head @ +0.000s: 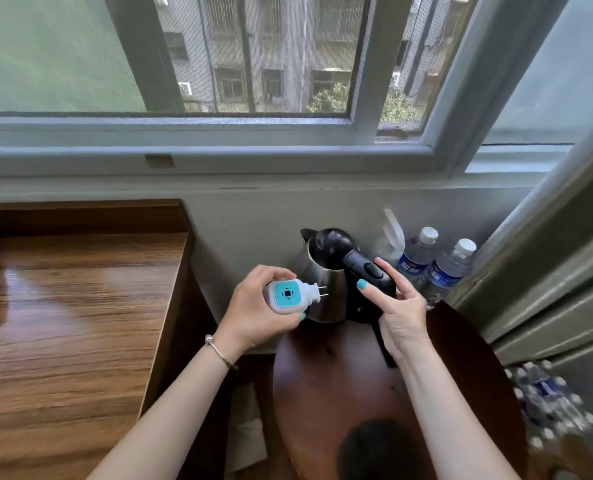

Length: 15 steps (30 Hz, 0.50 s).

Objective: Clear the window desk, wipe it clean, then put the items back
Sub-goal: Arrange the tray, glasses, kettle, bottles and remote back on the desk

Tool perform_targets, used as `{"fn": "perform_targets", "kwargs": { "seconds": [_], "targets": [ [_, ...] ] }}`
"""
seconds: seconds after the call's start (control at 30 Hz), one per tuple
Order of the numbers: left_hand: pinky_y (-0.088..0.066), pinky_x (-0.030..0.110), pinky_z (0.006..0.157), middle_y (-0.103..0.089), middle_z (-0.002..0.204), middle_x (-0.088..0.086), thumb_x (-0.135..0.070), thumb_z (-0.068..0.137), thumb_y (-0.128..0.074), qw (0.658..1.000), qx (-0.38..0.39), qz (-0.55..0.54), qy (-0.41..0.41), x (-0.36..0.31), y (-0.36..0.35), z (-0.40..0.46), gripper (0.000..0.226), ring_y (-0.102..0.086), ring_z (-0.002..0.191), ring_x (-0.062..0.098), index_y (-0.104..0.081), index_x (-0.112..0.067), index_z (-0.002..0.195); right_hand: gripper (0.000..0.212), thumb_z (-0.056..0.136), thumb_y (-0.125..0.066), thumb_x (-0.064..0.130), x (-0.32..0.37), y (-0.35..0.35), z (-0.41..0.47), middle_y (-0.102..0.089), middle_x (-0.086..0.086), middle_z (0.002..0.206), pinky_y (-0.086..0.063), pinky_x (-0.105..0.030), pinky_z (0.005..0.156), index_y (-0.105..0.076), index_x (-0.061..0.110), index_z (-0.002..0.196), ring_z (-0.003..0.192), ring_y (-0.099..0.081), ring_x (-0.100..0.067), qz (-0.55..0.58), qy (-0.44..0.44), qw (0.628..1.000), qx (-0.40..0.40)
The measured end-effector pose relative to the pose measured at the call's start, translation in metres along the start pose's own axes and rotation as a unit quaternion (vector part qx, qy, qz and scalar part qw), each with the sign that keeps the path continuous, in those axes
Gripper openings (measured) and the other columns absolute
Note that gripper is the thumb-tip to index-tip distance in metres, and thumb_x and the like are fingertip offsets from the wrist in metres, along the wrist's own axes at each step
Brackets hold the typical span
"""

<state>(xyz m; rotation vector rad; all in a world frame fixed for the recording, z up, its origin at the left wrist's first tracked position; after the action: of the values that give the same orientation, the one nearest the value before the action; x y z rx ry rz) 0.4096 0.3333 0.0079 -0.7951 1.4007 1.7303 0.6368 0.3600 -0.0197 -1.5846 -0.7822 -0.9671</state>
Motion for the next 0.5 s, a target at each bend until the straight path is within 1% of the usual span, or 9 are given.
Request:
{"fn": "perform_targets", "kwargs": {
  "seconds": [0.07,0.2,0.27,0.37,0.5],
  "targets": [
    [-0.044,0.008,0.079,-0.063,0.1,-0.01,-0.014,0.054,-0.088,1.0,-0.009,-0.007,-0.016,-0.003,0.017,0.002,0.051,-0.06,0.091,0.002,-0.066,-0.021,0.1,0.052,0.068,-0.074,-0.013,0.01,-0.016,-0.007,-0.076,-0.006,0.099,-0.056,-0.028,0.09,-0.071,0.015,0.112,0.093,-0.069,-0.016,0.003,0.008,1.0,0.007],
    [-0.046,0.006,0.075,-0.063,0.104,-0.01,-0.016,0.056,-0.088,0.999,-0.019,-0.012,-0.035,-0.004,0.055,0.002,0.054,-0.061,0.097,0.004,-0.065,-0.021,0.105,0.054,0.059,-0.078,-0.003,0.029,-0.048,-0.024,-0.077,-0.002,0.092,-0.055,-0.019,0.074,-0.071,0.015,0.11,0.081,-0.07,-0.01,0.009,0.025,0.999,0.032],
    [-0.046,0.006,0.074,-0.062,0.105,-0.01,-0.017,0.057,-0.088,0.999,-0.022,-0.011,-0.043,-0.004,0.075,0.0,0.054,-0.06,0.098,0.002,-0.065,-0.022,0.106,0.054,0.058,-0.078,-0.002,0.036,-0.067,-0.03,-0.077,-0.002,0.091,-0.055,-0.018,0.073,-0.071,0.015,0.109,0.08,-0.07,-0.01,0.015,0.033,0.998,0.043],
    [-0.046,0.005,0.073,-0.063,0.105,-0.008,-0.014,0.056,-0.089,0.998,-0.03,-0.013,-0.048,-0.004,0.105,-0.003,0.055,-0.059,0.098,0.001,-0.065,-0.022,0.105,0.054,0.057,-0.079,-0.002,0.044,-0.098,-0.038,-0.077,-0.004,0.092,-0.054,-0.016,0.073,-0.072,0.013,0.108,0.084,-0.072,-0.011,0.02,0.039,0.997,0.063],
    [-0.053,0.013,0.074,-0.063,0.105,-0.009,-0.013,0.057,-0.09,0.998,-0.038,-0.024,-0.043,-0.002,0.15,-0.013,0.057,-0.062,0.099,0.008,-0.064,-0.024,0.107,0.056,0.052,-0.082,0.002,0.046,-0.141,-0.05,-0.077,-0.007,0.095,-0.055,-0.018,0.073,-0.074,0.014,0.105,0.086,-0.073,-0.014,0.019,0.04,0.996,0.082]
  ]
}}
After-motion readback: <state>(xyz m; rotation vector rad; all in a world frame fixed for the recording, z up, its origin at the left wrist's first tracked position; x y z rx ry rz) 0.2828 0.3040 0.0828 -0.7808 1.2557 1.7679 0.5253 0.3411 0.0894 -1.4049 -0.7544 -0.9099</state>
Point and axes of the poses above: each hand's wrist, its own z-axis towards the middle knuckle, its own y-axis out of the back of the hand, x = y × z, the point moved 1 cm from there along z, towards the middle knuckle
